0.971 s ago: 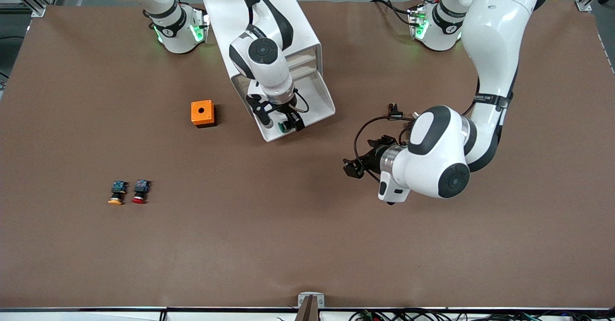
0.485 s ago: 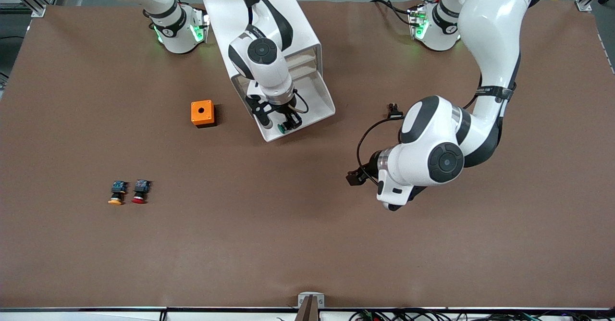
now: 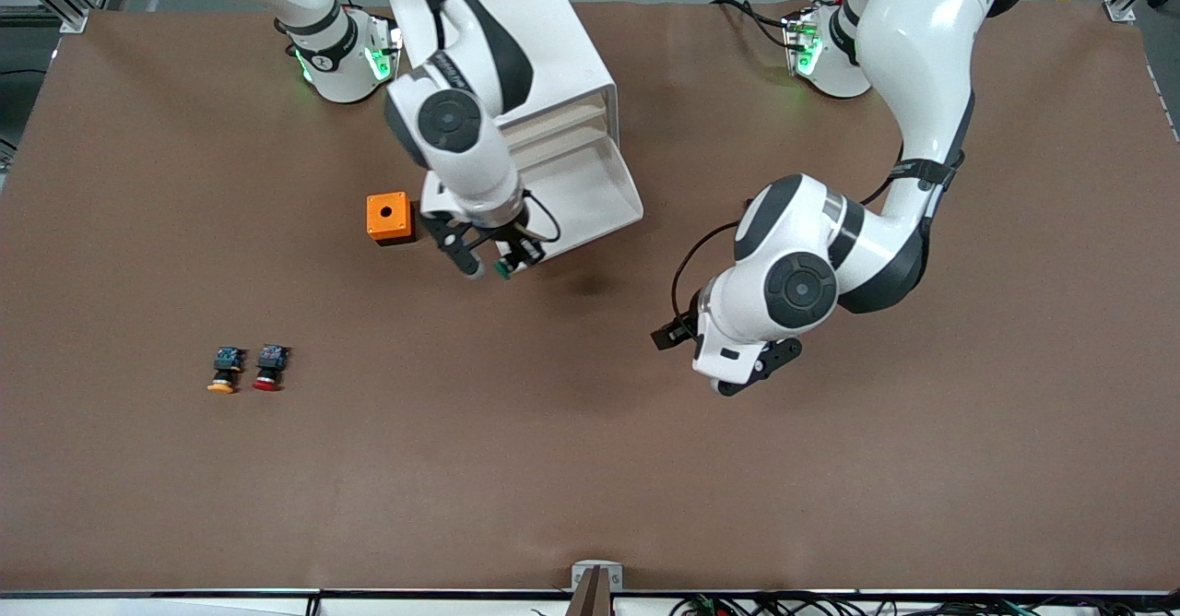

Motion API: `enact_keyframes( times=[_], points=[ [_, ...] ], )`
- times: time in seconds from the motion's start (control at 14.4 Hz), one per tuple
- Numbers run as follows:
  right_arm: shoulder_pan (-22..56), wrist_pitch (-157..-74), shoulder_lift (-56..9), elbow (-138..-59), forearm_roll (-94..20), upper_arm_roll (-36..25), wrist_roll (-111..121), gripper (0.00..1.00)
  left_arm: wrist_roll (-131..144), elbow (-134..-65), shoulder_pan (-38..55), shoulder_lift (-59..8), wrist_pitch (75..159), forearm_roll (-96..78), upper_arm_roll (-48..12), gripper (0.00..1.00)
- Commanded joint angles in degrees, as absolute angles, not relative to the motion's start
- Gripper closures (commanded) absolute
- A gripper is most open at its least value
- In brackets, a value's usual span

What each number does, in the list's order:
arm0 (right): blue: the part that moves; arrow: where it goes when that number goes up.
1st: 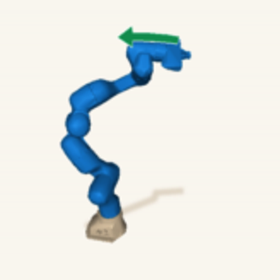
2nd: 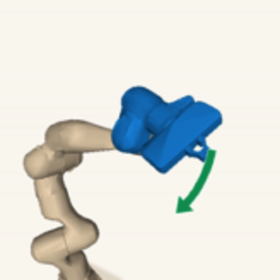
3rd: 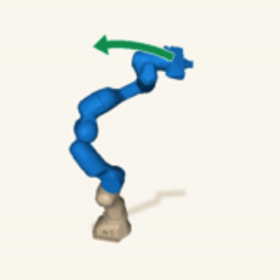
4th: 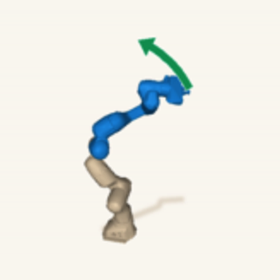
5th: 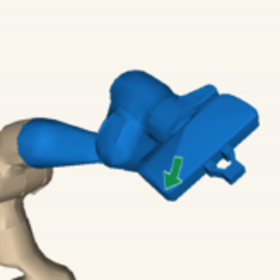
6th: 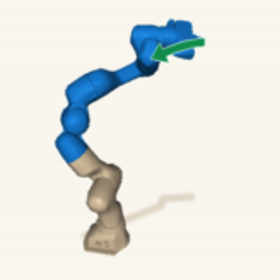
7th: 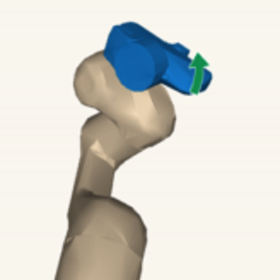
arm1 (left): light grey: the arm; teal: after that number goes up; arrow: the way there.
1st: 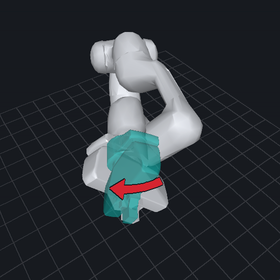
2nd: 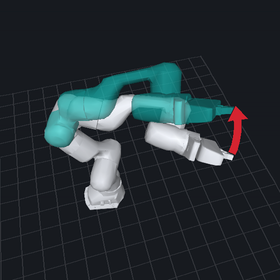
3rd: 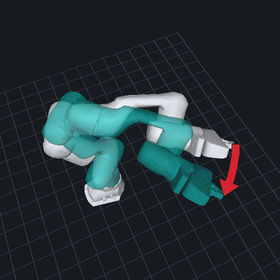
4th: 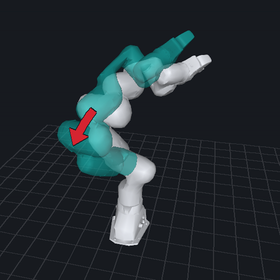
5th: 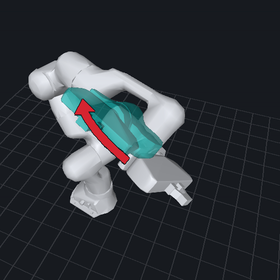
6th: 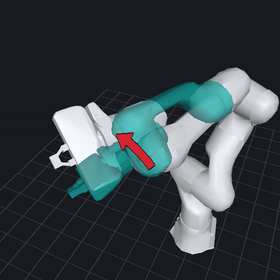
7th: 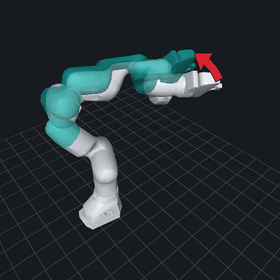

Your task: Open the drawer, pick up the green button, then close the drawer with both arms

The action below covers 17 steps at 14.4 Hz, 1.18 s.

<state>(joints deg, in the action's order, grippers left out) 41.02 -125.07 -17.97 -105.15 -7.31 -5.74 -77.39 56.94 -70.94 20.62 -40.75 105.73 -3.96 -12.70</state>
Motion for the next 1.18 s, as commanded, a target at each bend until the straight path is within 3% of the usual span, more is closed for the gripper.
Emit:
enact_keyframes(
  times=[0.0, 0.21, 0.55, 1.11],
  points=[
    [34.6, -120.9, -15.6, -104.3, -8.3, -4.9, -64.2, 1.00, 58.3, -75.9, 23.0, -39.4, 109.2, 1.4, -12.7, 0.00],
    [29.4, -117.6, -14.3, -104.3, -8.2, -5.2, -51.6, 1.00, 62.0, -78.7, 25.6, -39.0, 110.6, 3.9, -12.7, 0.00],
    [18.6, -119.3, -15.5, -104.0, -7.9, -5.2, -27.9, 1.00, 65.1, -82.0, 29.3, -39.1, 114.5, 4.7, -12.9, 0.00],
    [8.9, -130.9, -26.4, -104.0, -7.5, -5.2, -8.5, 1.00, 68.0, -87.4, 35.1, -38.9, 120.6, 4.8, -13.8, 0.00]
  ],
)
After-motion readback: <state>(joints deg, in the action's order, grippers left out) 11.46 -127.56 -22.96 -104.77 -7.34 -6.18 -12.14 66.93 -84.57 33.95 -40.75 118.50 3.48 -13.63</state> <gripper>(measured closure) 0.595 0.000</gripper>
